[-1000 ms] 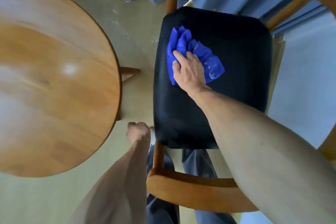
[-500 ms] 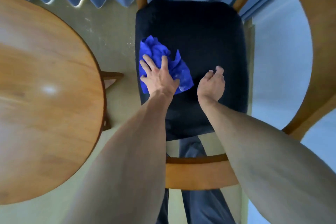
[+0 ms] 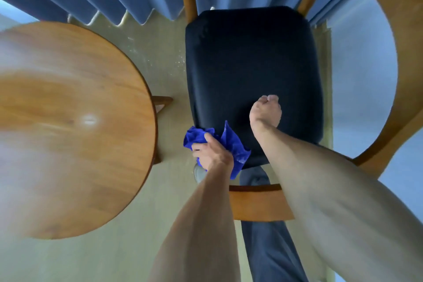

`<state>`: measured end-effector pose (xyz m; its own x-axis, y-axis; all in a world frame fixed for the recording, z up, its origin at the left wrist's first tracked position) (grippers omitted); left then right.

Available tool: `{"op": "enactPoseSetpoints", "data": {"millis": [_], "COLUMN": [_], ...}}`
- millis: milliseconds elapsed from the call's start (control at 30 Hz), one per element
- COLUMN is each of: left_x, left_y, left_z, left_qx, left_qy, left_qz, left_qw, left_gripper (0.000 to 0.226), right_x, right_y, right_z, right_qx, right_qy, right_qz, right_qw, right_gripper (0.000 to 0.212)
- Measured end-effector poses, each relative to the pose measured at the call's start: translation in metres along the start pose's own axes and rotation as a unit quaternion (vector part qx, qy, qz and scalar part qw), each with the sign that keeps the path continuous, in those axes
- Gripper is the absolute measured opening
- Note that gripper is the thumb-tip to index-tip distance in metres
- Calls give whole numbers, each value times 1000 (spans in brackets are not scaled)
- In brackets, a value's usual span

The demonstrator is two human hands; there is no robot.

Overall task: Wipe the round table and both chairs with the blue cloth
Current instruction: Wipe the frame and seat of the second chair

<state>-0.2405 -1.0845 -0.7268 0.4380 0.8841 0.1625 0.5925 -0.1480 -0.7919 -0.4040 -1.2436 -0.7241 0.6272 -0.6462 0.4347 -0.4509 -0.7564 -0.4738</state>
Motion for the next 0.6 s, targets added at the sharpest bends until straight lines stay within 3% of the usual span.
{"op": "enactPoseSetpoints", "data": {"millis": [133,267,333,433,533,600], "left_x": [-12,-8,-1,28,45,38], "left_y": [3,0,-3,0,12,9], "left_z": [-8,-13,-19,-40,-35,-24], "left_qx": [18,-18,-45,-84,-3,68], "left_qy": [44,-29,-124,-325,-367,-404], "left_qz": [7,8,-5,-107,-172,-184], "left_qw": [999,999,991,936,914,894], "left_gripper": [69,64,58,56,51,51], "right_x": [-4,-13,-21,-20,-4,4], "right_y": [-5,7,13,10,-18,-45], "right_z": [6,-4,-11,-17,7,30], "right_qx": [24,25,31,28,143,250], "right_qy": [13,-8,-29,-59,-70,-134], "right_qz": [-2,-5,2,-32,-111,-174], "right_qw": [1000,1000,999,997,981,943], "right_gripper": [32,27,24,19,21,25]}}
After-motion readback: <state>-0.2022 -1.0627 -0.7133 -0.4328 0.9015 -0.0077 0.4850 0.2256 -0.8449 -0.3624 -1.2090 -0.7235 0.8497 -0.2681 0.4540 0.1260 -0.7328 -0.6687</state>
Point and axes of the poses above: each hand's wrist, its own y-axis towards the middle knuckle, its own z-axis out of the palm, x = y × z, the point moved 8 cm from there along y, towards the middle knuckle, and after that the axes turned 4 degrees about -z, right-handed, at the moved point
